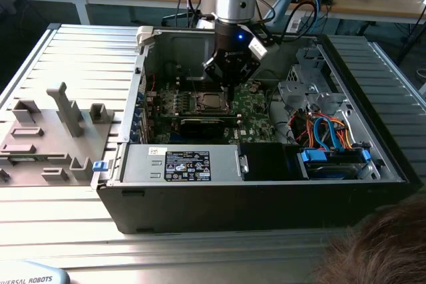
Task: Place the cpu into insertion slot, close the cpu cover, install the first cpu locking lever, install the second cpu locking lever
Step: 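Install the first cpu locking lever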
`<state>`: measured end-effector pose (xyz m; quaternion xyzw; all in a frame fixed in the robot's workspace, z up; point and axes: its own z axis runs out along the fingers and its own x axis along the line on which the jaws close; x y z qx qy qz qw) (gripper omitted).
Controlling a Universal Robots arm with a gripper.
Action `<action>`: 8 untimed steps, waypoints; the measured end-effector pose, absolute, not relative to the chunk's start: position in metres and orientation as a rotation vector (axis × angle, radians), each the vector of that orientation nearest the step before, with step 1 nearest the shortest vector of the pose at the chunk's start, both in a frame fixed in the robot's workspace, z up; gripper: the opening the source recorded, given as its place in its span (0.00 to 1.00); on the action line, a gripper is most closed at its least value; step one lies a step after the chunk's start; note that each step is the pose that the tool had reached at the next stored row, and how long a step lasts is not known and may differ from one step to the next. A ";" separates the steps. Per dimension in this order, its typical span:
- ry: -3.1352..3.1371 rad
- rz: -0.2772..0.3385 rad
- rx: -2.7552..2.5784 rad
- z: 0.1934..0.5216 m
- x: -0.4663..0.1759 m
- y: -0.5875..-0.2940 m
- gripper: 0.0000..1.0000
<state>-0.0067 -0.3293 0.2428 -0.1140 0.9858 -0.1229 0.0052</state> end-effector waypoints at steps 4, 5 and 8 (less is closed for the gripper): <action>3.085 -0.390 -0.363 0.243 -0.007 -0.329 0.11; 3.085 -0.391 -0.364 0.243 -0.007 -0.329 0.11; 3.084 -0.395 -0.368 0.243 -0.007 -0.329 0.11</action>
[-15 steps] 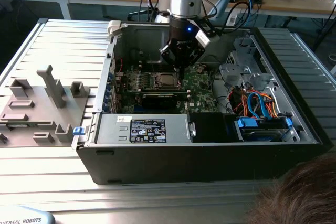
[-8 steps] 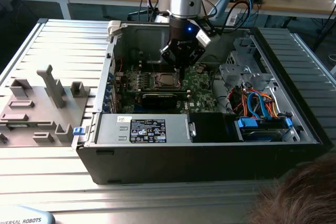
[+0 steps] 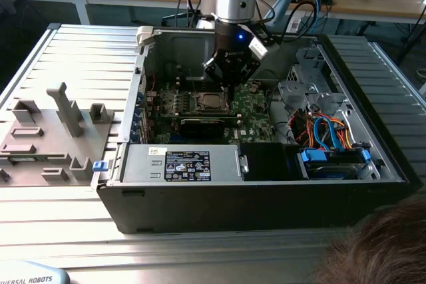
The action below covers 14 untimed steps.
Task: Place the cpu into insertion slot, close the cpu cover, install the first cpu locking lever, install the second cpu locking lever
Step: 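Install the first cpu locking lever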
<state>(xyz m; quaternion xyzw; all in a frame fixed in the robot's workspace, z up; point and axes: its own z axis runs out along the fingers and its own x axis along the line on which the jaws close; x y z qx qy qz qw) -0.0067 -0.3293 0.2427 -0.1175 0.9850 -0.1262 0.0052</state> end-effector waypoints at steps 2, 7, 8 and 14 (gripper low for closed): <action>3.083 -0.399 -0.371 0.243 -0.007 -0.329 0.11; 3.083 -0.403 -0.374 0.243 -0.007 -0.329 0.11; 3.082 -0.404 -0.374 0.243 -0.007 -0.329 0.11; 3.082 -0.409 -0.377 0.243 -0.007 -0.329 0.11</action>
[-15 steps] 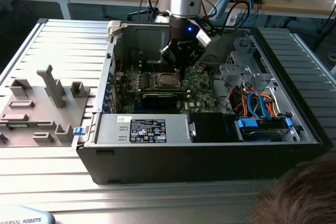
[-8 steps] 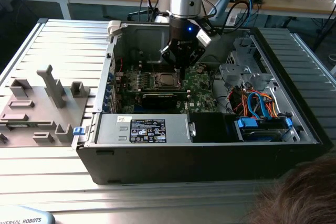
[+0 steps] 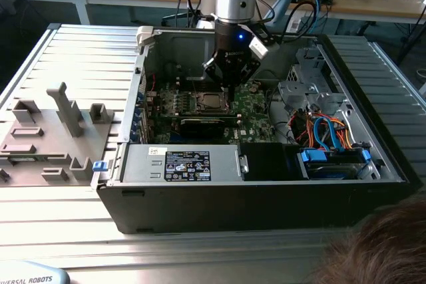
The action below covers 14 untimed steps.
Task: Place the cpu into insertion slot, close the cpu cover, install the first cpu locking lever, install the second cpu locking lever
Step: 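Install the first cpu locking lever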
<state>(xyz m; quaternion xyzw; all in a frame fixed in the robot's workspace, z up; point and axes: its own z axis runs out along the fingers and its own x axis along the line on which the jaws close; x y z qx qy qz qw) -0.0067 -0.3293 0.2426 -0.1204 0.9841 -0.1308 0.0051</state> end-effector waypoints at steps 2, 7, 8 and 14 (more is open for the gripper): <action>3.081 -0.412 -0.378 0.243 -0.007 -0.329 0.11; 3.080 -0.416 -0.381 0.243 -0.007 -0.329 0.11; 3.080 -0.418 -0.382 0.242 -0.007 -0.329 0.11; 3.079 -0.425 -0.386 0.242 -0.007 -0.329 0.11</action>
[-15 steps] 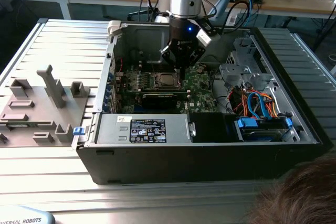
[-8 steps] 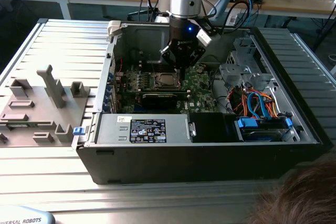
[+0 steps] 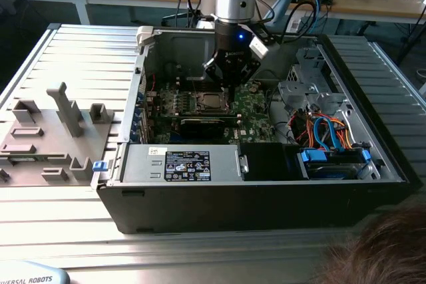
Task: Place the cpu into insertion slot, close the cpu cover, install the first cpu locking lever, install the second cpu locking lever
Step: 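Install the first cpu locking lever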
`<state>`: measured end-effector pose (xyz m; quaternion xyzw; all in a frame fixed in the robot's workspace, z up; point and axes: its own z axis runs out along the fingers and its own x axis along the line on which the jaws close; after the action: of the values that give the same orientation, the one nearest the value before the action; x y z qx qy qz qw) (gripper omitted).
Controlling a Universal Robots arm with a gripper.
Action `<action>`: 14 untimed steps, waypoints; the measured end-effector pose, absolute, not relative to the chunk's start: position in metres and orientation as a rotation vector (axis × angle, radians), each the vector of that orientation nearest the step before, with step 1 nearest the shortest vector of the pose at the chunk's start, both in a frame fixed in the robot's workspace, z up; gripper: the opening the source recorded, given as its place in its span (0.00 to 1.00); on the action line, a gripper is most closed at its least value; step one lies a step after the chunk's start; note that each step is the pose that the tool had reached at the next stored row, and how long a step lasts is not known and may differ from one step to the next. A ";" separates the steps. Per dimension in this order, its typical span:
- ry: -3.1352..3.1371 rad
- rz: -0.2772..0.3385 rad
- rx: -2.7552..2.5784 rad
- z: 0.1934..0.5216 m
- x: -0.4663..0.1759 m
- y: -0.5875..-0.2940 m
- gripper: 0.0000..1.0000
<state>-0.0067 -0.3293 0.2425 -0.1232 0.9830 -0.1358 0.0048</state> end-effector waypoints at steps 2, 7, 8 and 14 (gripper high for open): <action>3.079 -0.427 -0.387 0.242 -0.007 -0.329 0.11; 3.077 -0.436 -0.392 0.242 -0.007 -0.329 0.11; 3.076 -0.438 -0.394 0.242 -0.007 -0.329 0.11; 3.074 -0.450 -0.402 0.242 -0.007 -0.329 0.11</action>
<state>-0.0067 -0.3293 0.2424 -0.1283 0.9813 -0.1436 0.0045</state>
